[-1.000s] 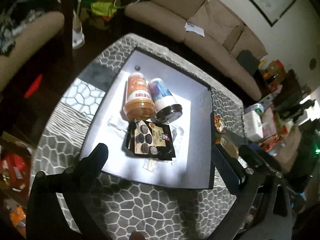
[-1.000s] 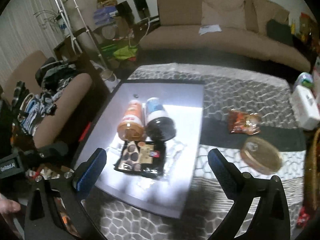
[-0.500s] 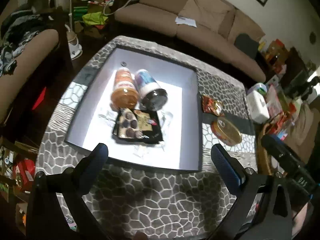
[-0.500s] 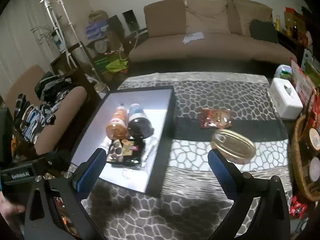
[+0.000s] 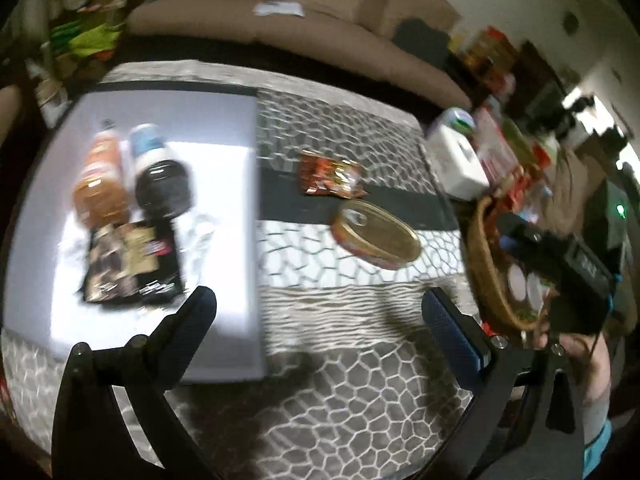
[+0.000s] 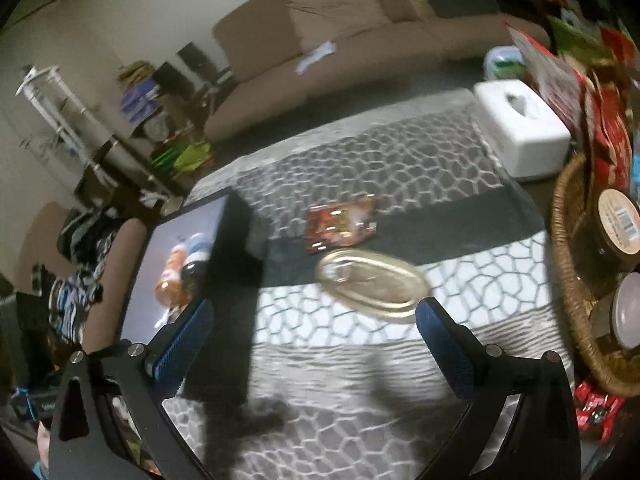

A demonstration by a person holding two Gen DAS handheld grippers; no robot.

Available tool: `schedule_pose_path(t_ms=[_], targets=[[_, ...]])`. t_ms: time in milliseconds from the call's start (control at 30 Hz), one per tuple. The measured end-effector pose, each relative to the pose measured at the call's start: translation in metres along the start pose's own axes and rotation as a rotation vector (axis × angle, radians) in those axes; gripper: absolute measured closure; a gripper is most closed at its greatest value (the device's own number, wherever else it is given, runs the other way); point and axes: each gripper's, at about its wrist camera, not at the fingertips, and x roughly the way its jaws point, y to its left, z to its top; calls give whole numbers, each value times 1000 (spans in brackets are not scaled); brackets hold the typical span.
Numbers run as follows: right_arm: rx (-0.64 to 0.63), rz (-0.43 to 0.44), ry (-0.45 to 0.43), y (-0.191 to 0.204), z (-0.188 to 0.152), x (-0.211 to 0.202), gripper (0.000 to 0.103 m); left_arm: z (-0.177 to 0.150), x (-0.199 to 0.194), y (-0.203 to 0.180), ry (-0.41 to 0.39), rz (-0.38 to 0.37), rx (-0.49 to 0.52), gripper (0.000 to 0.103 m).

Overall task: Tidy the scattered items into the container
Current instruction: 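Move the right tool to the red chocolate packet beside the tin, then close the right tool on the red chocolate packet and lift it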

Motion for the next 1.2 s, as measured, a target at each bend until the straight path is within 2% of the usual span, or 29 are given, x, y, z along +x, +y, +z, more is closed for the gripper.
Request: schedule_pose_path(t_ms=[133, 233, 300, 333, 367, 433, 500, 533, 667, 767, 900, 1200], targets=[[94, 119, 23, -35, 15, 15, 0, 24, 33, -22, 45, -96, -20, 0], [117, 154, 37, -51, 24, 32, 4, 49, 59, -34, 43, -125, -42, 2], [135, 171, 57, -59, 29, 46, 27, 62, 79, -39, 52, -141, -62, 5], [146, 183, 73, -64, 32, 54, 32, 69, 92, -40, 64, -148, -74, 11], [151, 191, 92, -68, 35, 64, 39, 74, 103, -41, 72, -151, -85, 23], [158, 207, 121, -74, 40, 82, 41, 83, 135, -40, 117, -141, -103, 35], [177, 229, 145, -82, 45, 102, 44, 89, 159, -37, 141, -115, -114, 39], [189, 242, 153, -87, 46, 109, 47, 92, 171, -37, 148, -97, -116, 45], [199, 252, 189, -95, 54, 144, 48, 97, 208, -24, 168, -7, -137, 46], [180, 249, 223, -95, 57, 167, 49, 105, 220, -11, 154, 3, -182, 46], [146, 234, 262, -93, 63, 194, 61, 114, 233, 8, 145, 6, -264, 46], [141, 220, 320, -92, 65, 223, 61, 121, 250, 29, 163, 29, -317, 44]])
